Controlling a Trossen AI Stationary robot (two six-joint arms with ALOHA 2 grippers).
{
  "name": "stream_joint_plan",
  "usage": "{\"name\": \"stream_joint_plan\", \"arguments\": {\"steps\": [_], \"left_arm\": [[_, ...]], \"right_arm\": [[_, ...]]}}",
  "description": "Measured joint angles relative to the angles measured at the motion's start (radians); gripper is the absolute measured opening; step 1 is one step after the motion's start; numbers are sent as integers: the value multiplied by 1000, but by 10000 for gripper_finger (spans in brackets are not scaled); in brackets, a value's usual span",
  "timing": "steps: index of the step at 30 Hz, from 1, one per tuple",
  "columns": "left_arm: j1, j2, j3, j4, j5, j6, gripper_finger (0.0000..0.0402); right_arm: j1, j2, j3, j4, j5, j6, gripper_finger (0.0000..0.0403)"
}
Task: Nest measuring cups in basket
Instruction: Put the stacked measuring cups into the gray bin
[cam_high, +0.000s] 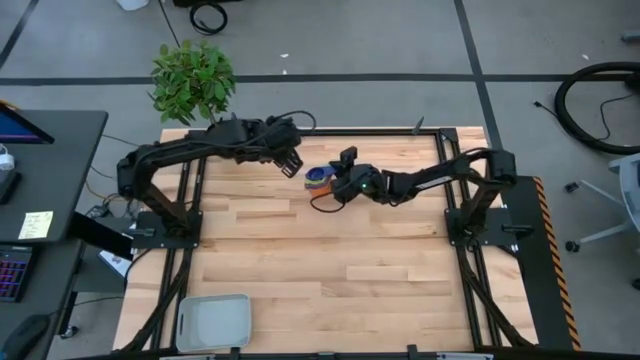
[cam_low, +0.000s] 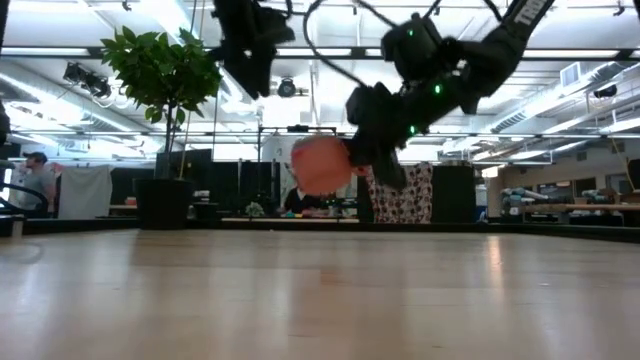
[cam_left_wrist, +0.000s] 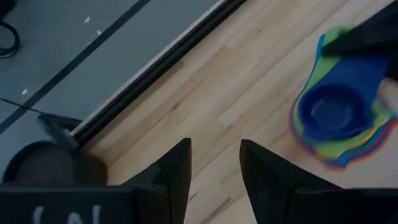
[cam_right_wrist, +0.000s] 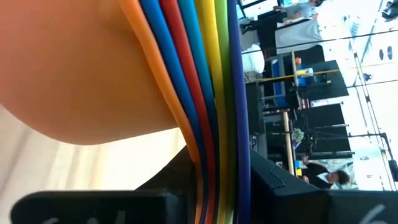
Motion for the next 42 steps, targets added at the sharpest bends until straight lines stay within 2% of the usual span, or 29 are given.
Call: {"name": "stream_joint_plan", "arguments": {"steps": [5, 12, 23, 30, 37, 42], "left_arm": [[-10, -68, 0, -50, -4, 7, 141], [-43, -163, 0, -145, -6, -6, 141], [-162, -341, 0, -221, -56, -53, 141], [-231, -448, 0, -239, -87, -85, 141], [-280, -512, 0, -289, -88, -83, 141], [-319, -540, 0, -335, -77, -25, 141]], "right_arm": [[11, -74, 42, -104, 4, 2, 86], [66, -127, 146, -270, 109, 19, 86], [177, -134, 426, -605, 134, 292, 86], [218, -129, 535, -638, 137, 307, 86], [245, -119, 579, -675, 169, 258, 86], [272, -81, 638, -653, 178, 345, 86]]}}
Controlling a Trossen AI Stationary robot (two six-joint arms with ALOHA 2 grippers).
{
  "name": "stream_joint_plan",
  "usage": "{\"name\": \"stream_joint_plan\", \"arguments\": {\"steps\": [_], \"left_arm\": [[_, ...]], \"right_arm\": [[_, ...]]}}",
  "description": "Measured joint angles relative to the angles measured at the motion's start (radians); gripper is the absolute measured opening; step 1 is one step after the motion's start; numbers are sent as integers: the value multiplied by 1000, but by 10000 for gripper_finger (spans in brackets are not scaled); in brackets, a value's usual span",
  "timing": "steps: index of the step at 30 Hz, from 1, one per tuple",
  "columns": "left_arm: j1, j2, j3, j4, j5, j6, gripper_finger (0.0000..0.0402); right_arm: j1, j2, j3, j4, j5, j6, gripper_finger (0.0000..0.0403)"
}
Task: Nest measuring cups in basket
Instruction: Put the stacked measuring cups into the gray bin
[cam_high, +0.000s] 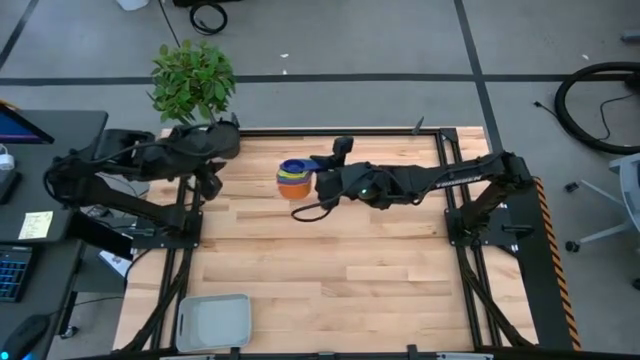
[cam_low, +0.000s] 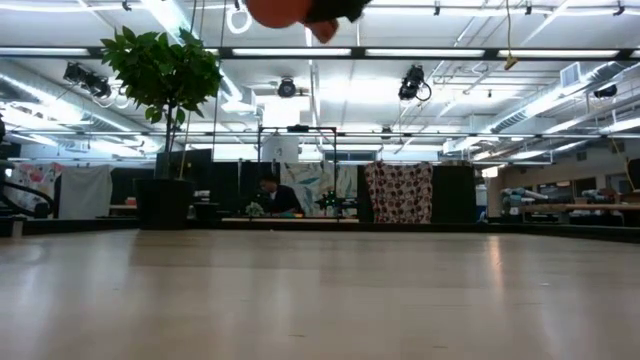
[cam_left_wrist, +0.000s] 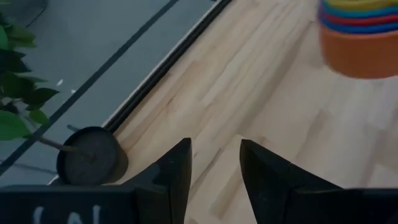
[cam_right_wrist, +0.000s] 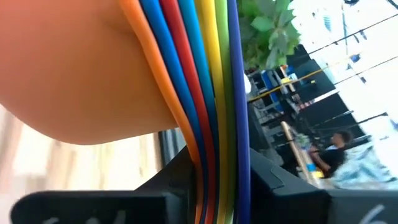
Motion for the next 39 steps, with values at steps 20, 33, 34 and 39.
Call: {"name": "stream_joint_plan", "arguments": {"steps": [20, 33, 34, 39], "left_arm": [[-88, -104, 0, 1, 462, 103, 141], [-87, -50, 0, -14, 706, 214, 141], [-87, -50, 0, -17, 720, 214, 141], [-88, -41, 0, -71, 741, 207, 141]], "right_arm": [[83, 473, 441, -23, 4, -172, 86], [111, 496, 505, 9, -4, -226, 86], [114, 496, 505, 10, -6, -230, 86], [135, 496, 505, 10, -26, -224, 86]]}}
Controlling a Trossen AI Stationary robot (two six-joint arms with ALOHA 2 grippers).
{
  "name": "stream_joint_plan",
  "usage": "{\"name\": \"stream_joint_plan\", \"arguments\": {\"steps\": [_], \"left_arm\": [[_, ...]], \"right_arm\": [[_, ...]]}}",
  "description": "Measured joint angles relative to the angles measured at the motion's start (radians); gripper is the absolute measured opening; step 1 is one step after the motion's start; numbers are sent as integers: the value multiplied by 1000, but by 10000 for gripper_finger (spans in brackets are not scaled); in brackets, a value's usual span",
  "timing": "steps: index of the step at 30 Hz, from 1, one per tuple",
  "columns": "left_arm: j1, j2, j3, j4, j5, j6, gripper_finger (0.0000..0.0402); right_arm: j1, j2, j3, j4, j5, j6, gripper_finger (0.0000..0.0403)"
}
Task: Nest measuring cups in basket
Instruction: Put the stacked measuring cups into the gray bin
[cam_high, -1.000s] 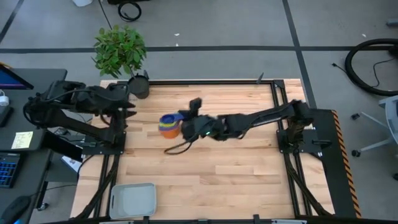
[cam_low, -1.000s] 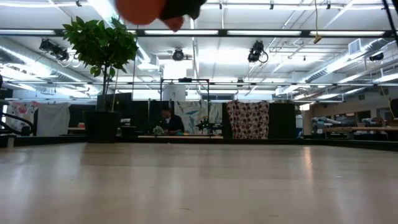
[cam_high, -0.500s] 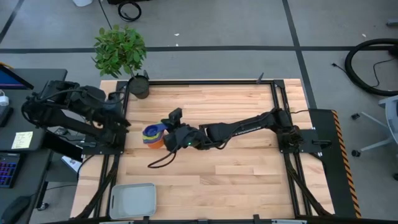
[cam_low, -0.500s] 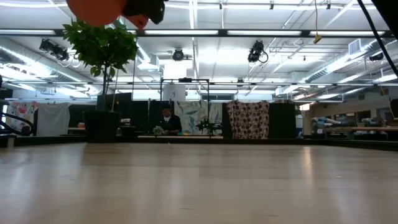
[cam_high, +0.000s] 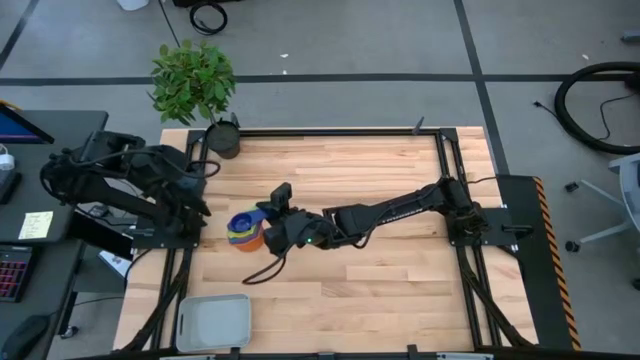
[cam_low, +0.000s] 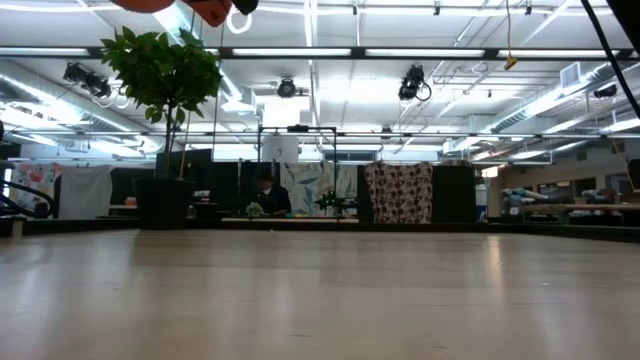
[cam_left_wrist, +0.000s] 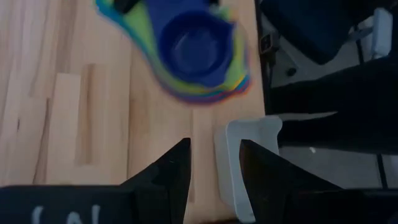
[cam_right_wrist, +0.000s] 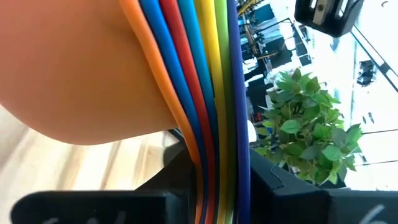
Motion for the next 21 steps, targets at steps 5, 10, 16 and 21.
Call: {"name": "stream_joint_plan", "arguments": {"steps": [5, 10, 16, 21], "left_arm": [[-2, 0, 0, -16, 0, 7, 141], [-55, 8, 0, -7, 0, 37, 141], [-144, 31, 0, 33, -21, 38, 141], [-210, 51, 0, 40, -36, 18, 141]], "right_arm": [[16, 1, 0, 17, 2, 1, 86], [36, 1, -5, 18, 6, -8, 86], [43, 4, -22, 19, 31, -2, 86], [43, 26, -24, 67, 6, 16, 86]]}}
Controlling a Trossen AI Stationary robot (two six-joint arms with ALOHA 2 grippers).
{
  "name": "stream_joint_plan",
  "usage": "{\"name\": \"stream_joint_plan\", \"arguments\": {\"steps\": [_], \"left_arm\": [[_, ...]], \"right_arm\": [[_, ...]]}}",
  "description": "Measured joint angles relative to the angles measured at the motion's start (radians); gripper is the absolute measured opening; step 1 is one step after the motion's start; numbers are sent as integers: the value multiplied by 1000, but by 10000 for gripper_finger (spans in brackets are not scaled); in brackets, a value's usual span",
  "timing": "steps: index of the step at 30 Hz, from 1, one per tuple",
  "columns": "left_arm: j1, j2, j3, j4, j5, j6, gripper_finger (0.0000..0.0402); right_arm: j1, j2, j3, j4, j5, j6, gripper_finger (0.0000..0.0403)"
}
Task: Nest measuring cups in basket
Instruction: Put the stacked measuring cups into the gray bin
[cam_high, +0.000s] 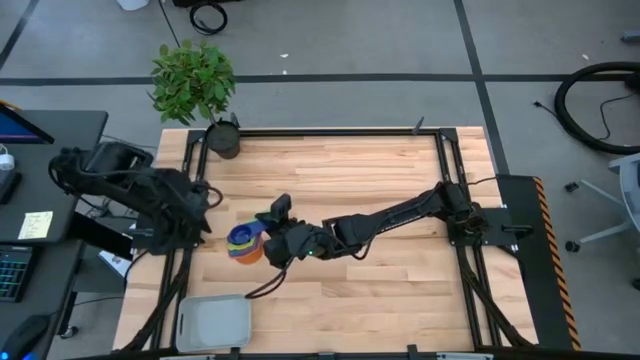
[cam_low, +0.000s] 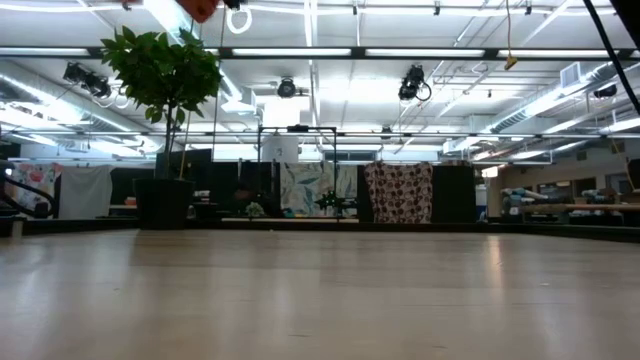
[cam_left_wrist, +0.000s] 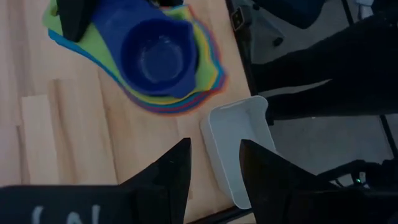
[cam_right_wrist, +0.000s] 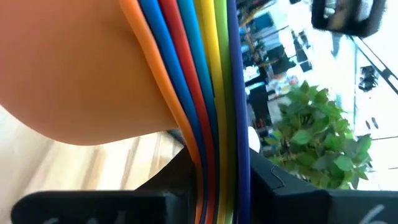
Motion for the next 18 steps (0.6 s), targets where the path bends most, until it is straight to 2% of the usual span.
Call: {"name": "stream_joint_plan", "arguments": {"steps": [3, 5, 9, 18], "left_arm": [[-37, 5, 0, 7, -1, -27, 141], [-60, 6, 0, 12, -6, -43, 141], [-101, 5, 0, 27, -55, -69, 141], [-166, 12, 0, 52, -126, -125, 141]], "right_arm": [[1, 15, 1, 59, 10, 17, 86], [-1, 30, 0, 112, -23, 33, 86], [-1, 43, 2, 116, -32, 80, 86], [3, 58, 2, 84, -32, 70, 86]]}}
